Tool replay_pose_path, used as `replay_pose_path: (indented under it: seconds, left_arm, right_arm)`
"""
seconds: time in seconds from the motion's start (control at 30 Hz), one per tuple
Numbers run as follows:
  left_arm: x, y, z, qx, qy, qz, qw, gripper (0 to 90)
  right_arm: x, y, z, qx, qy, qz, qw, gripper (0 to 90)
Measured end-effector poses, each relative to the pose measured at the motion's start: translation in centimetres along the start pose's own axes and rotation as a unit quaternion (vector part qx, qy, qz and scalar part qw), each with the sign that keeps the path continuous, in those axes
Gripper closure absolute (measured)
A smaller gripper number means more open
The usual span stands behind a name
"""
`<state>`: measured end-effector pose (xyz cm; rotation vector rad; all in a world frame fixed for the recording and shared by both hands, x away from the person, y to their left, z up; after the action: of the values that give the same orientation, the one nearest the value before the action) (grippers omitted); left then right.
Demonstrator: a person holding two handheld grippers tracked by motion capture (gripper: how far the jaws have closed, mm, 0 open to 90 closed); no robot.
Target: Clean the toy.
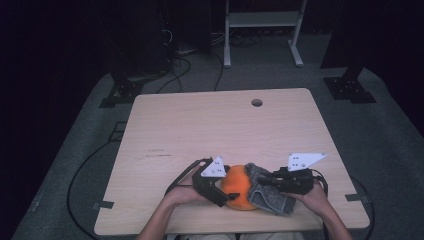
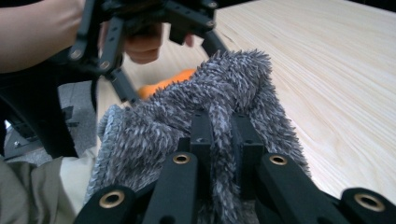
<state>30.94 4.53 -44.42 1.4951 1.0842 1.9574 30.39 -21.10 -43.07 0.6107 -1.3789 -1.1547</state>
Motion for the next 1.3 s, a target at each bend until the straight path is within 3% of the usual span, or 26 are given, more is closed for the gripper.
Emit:
replay_pose_path:
  seconds: [0.2, 0.37, 0.47, 0.53, 0.6, 0.67, 0.7, 0.77, 0.9, 0.97, 1.07, 1.17, 1.2, 1.3]
  left_arm:
    - [-0.2, 0.1, -0.8, -0.034, 0.005, -0.001, 0.9994, 17.0]
    - [-0.1, 0.0, -1.1, -0.041, -0.002, -0.001, 0.9991, 17.2]
    - [-0.2, -0.1, -1.1, -0.042, -0.003, -0.002, 0.9991, 18.5]
    - [-0.2, 0.0, -1.2, -0.049, -0.003, -0.002, 0.9988, 18.5]
    - [-0.3, 0.1, -1.4, -0.053, 0.0, -0.002, 0.9986, 18.5]
    - [-0.2, 0.0, -1.4, -0.055, 0.003, 0.008, 0.9984, 18.0]
    - [-0.2, 0.0, -1.3, -0.051, 0.005, 0.009, 0.9986, 18.0]
    - [-0.1, -0.2, -1.1, -0.044, 0.008, 0.008, 0.999, 18.3]
    - [-0.1, -0.3, -0.8, -0.036, 0.007, 0.011, 0.9993, 18.5]
    - [-0.1, -0.3, -0.7, -0.032, 0.007, 0.01, 0.9994, 18.5]
    - [-0.1, -0.4, -0.4, -0.027, 0.015, 0.012, 0.9994, 18.4]
    - [0.1, -0.3, -0.2, -0.014, 0.016, 0.009, 0.9997, 14.7]
    - [0.3, -0.2, 0.0, -0.01, 0.017, 0.01, 0.9998, 11.7]
    - [0.4, -0.4, 0.4, 0.025, 0.007, 0.012, 0.9996, 7.0]
  right_arm:
    - [1.2, -1.4, -2.2, -0.047, -0.06, 0.027, 0.9967, 80.7]
    - [0.5, -0.3, -1.2, -0.02, -0.037, 0.012, 0.999, 80.6]
    - [0.0, -0.4, -1.8, -0.041, -0.036, 0.014, 0.9984, 80.7]
    - [-0.2, 0.1, -1.5, -0.042, -0.037, 0.007, 0.9984, 81.0]
    - [-0.7, 1.2, -0.3, -0.026, -0.011, -0.012, 0.9995, 81.1]
    - [-1.7, 2.3, 0.9, 0.007, -0.008, 0.008, 0.9999, 81.0]
    - [-2.1, 2.4, 1.2, 0.018, -0.01, 0.013, 0.9997, 80.9]
    - [-1.9, 2.1, 0.8, 0.008, -0.007, 0.009, 0.9999, 81.0]
    - [-0.1, 0.4, -0.5, -0.015, -0.051, 0.023, 0.9983, 81.0]
    - [0.6, -0.3, -0.4, -0.014, -0.062, 0.031, 0.9975, 81.0]
    - [1.1, -0.5, 0.4, 0.0, -0.058, 0.03, 0.9979, 81.0]
    - [0.6, 0.4, 1.9, 0.032, -0.029, 0.03, 0.9986, 80.9]
    - [0.3, 0.6, 2.2, 0.045, -0.03, 0.039, 0.9978, 80.9]
    - [0.2, 0.5, 2.1, 0.049, -0.035, 0.05, 0.9969, 81.0]
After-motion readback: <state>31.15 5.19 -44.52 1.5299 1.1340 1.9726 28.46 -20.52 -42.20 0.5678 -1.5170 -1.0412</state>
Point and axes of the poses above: each handheld gripper's, and its own axes: x roughly backward along the jaws, y roughly out of its top, z roughly to its left, the point moved 2 cm from there along -x, roughly forward along the jaws, and after that the axes turned 5 degrees about y, right-handed, at the moved point
